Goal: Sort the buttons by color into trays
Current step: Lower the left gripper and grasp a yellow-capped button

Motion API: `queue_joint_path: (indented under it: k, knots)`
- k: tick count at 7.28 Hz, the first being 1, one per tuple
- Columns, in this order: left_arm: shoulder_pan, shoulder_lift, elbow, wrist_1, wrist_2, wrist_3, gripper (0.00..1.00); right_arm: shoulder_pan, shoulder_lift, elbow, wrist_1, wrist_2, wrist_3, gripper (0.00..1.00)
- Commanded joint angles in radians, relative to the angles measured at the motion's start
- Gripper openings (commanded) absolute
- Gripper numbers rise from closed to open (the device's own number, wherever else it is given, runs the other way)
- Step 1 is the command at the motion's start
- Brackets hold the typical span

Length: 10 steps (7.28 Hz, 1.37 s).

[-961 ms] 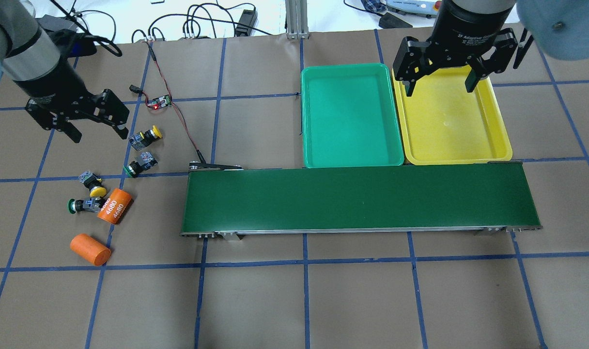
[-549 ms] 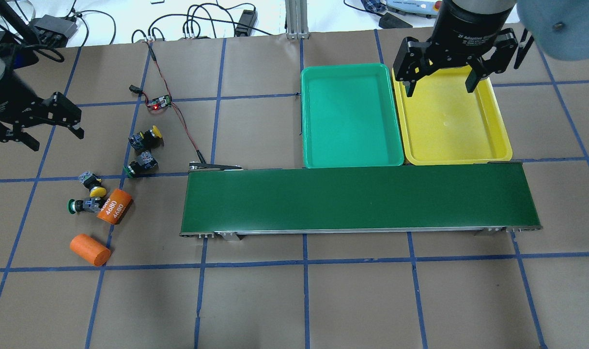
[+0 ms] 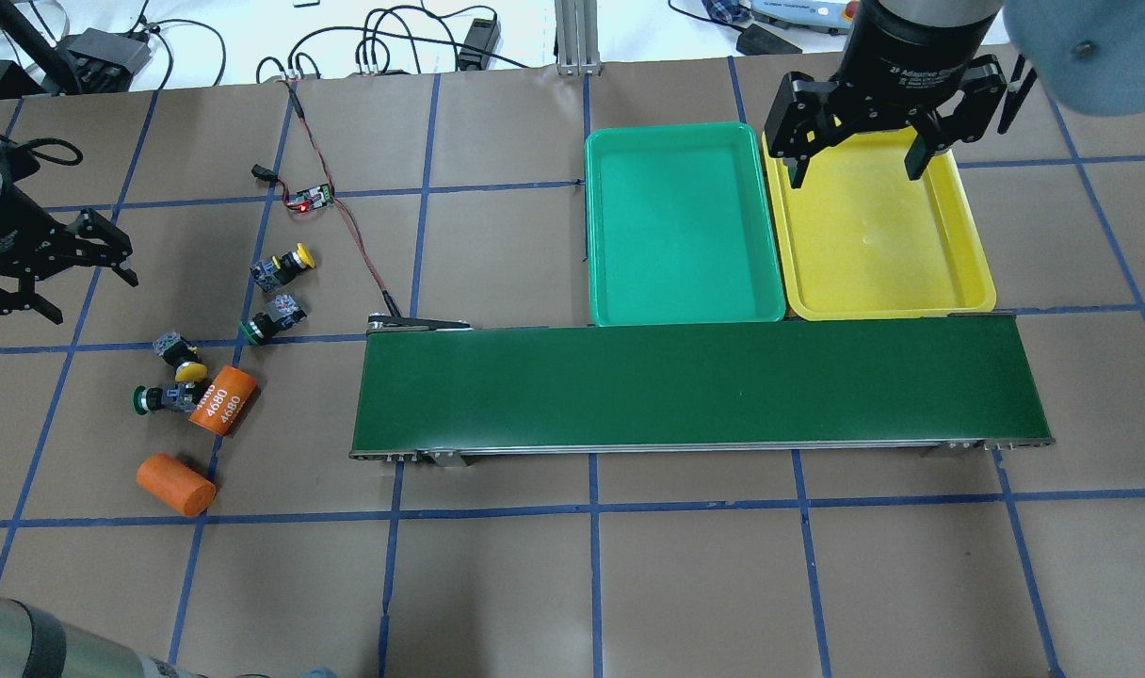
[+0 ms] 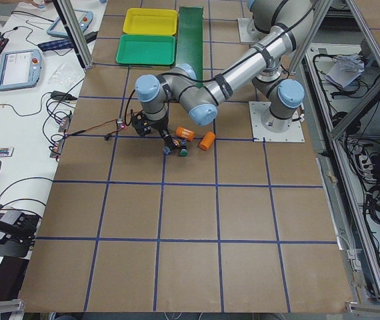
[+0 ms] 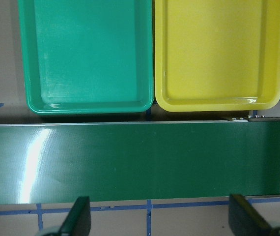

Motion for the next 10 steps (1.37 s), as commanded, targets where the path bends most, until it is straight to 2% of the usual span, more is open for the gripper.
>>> queue_joint_path:
  k: [1,3,7,9,10]
  knots:
    - [-0.006,-0.037,-0.071,0.029,0.001,-0.108,1.0,0.0,-0.001,0.0,0.004,-0.003,-0.001,1.0]
    - [-0.004,-0.082,-0.122,0.209,0.004,-0.101,1.0,0.0,-0.003,0.0,0.002,-0.002,0.001,1.0]
    - [-0.015,-0.118,-0.146,0.241,0.001,-0.103,0.99,0.0,-0.003,0.0,0.002,-0.002,0.001,1.0]
    - [-0.015,-0.121,-0.166,0.239,0.043,-0.095,0.7,0.0,-0.003,0.007,0.002,-0.003,0.001,1.0]
    - [-0.015,-0.116,-0.18,0.241,0.039,-0.09,0.52,0.0,-0.004,0.007,0.007,-0.003,0.001,1.0]
